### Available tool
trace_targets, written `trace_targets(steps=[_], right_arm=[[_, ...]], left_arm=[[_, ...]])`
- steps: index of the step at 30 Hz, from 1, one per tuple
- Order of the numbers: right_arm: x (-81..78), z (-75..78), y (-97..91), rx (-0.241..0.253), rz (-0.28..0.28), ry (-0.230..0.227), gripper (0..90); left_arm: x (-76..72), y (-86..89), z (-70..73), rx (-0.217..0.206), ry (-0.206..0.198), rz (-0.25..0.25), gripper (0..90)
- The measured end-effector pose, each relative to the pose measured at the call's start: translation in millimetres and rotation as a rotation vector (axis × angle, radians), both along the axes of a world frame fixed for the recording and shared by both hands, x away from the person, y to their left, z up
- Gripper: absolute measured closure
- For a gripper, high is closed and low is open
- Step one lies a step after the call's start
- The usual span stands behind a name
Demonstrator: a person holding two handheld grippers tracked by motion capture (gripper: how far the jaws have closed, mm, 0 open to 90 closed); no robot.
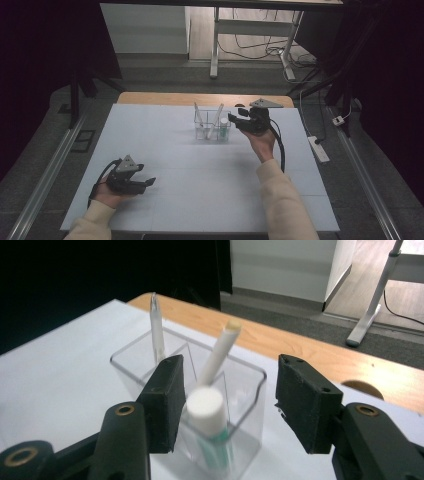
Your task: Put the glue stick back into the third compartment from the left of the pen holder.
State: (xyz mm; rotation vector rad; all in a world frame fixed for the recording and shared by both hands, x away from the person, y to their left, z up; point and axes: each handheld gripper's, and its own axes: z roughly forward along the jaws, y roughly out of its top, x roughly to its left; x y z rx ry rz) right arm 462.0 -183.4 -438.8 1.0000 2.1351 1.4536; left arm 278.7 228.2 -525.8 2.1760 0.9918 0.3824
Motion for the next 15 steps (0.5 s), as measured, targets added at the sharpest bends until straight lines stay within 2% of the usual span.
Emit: trace_targets(steps=[6,15], right_arm=[[-16.3,-5.7,-16.5,-0.017,0.02,0.01,44.2],[-43.1,-17.4,-44.4,-0.056,0.051,0.052,44.2]], left_arm=[[-0.4,-0.5,0.2,-0.001,0.0,0.002,30.2],[-0.3,0.6,0.6,-0.003,-0.003,0.01,30.2]])
